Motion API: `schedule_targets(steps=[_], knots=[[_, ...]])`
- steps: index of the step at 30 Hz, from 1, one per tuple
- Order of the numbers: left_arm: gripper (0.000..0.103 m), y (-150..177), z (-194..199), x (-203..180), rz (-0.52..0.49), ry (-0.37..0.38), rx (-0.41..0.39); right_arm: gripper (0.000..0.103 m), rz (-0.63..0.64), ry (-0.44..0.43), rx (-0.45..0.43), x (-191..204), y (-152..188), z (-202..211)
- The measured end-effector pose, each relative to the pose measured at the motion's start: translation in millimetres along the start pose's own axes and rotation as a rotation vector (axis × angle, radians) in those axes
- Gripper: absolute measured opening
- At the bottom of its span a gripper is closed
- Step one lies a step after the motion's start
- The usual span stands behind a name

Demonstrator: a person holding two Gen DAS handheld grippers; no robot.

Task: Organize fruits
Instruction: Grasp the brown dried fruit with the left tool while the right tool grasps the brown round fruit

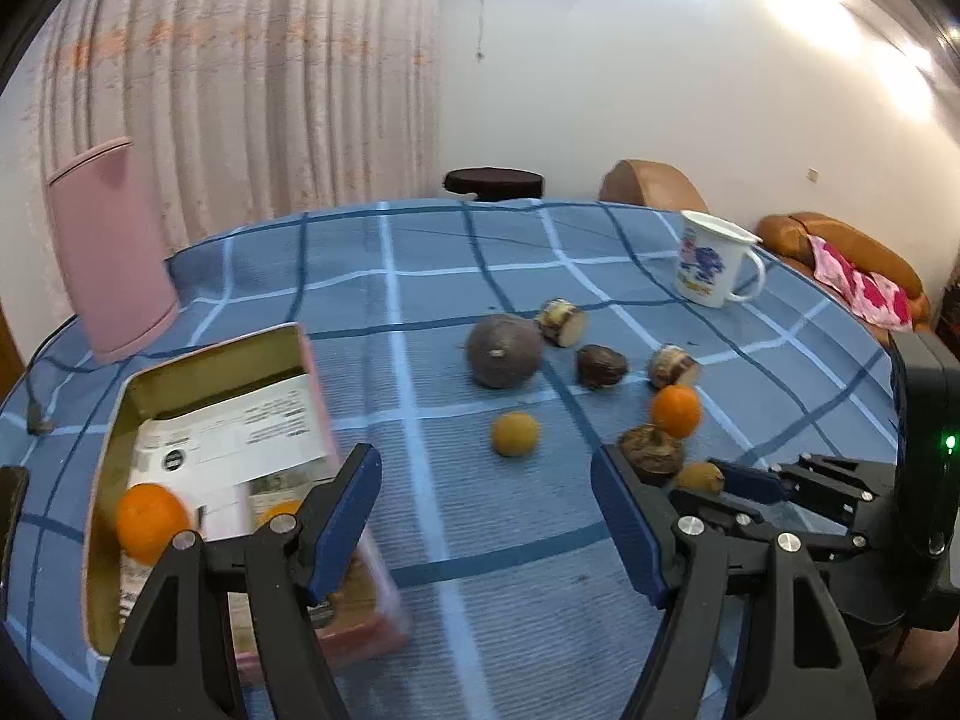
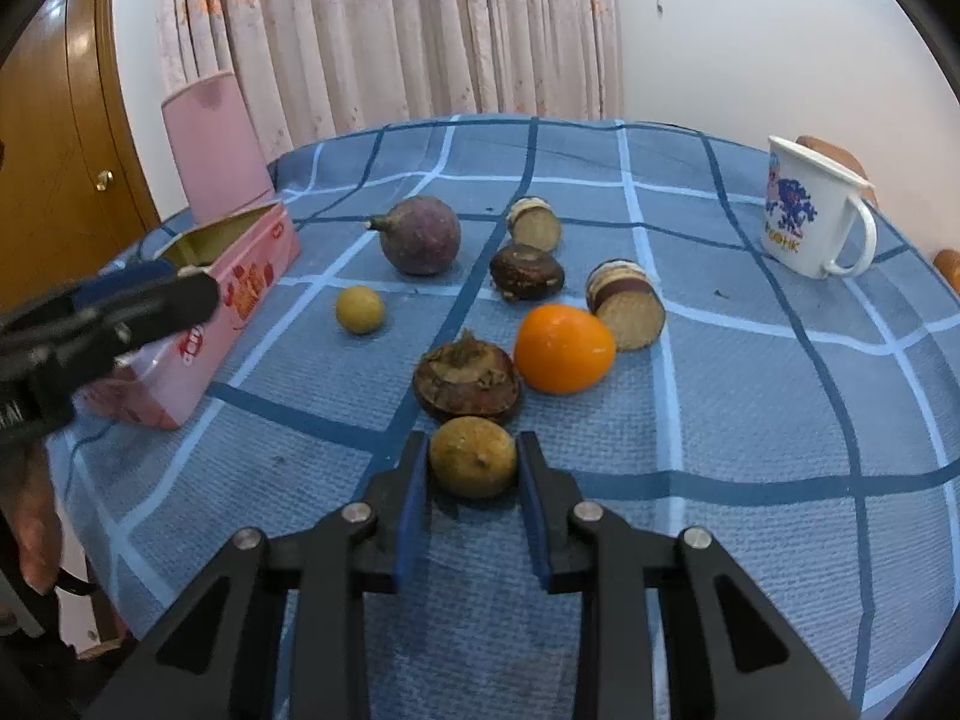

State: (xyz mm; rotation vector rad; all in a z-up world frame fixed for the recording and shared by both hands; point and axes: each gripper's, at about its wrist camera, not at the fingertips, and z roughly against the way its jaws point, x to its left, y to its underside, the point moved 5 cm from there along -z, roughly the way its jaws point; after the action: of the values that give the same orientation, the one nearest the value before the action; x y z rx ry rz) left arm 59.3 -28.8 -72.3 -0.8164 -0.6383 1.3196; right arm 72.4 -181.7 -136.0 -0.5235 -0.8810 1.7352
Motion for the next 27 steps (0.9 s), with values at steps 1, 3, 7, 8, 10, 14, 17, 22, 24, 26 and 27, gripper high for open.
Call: schedule_targets(steps=[1, 3, 7, 8, 10, 14, 17, 22, 24, 26, 27], knots=[[0.074, -0.4, -1.6, -3.9, -0.004, 0.013, 0.003, 0.032, -0.013, 0.01, -0.017, -4.7, -1.3, 3.3], [0.074, -0.1, -9.3, -14.6, -0.011, 0.041, 0.024, 0.032, -0.034, 0.041, -0.044, -14.2, -4.5, 9.2], [0.074, 1.3, -24.4, -32.3, -0.026, 0.09, 0.061, 0.032, -0.076, 0.089, -0.073, -34.6, -5.8, 18.2], [0.074, 1.4, -28.6, -37.2, -0.033, 0.102, 0.07, 0.032, -0.09, 0.102, -0.081, -40.5, -5.7, 19.7], [0.074, 2.7, -37.2, -45.9, -0.046, 0.112, 0.093, 0.032, -0.111, 0.116, -0.089, -48.0, -5.3, 20.8], [0.073, 4.0, -49.9, -60.1, -0.065, 0.149, 0.134, 0.032, -0.144, 0.103, -0.087, -54.5, -3.5, 20.8], [0.065, 5.9, -59.1, -67.7, -0.07, 0.176, 0.168, 0.032, -0.149, 0.095, -0.091, -54.7, -3.1, 20.9], [0.056, 10.1, -72.6, -75.9, -0.095, 0.181, 0.21, 0.032, -0.183, 0.054, -0.09, -59.4, -1.6, 20.5], [0.047, 10.8, -78.3, -75.5, -0.085, 0.196, 0.231, 0.032, -0.187, 0.05, -0.09, -59.7, -1.2, 20.6], [0.047, 8.3, -80.6, -75.8, -0.082, 0.201, 0.228, 0.032, -0.173, 0.06, -0.088, -57.2, -1.3, 20.1], [0.047, 8.2, -81.7, -76.5, -0.086, 0.199, 0.228, 0.032, -0.161, 0.069, -0.087, -55.3, -1.1, 19.9]])
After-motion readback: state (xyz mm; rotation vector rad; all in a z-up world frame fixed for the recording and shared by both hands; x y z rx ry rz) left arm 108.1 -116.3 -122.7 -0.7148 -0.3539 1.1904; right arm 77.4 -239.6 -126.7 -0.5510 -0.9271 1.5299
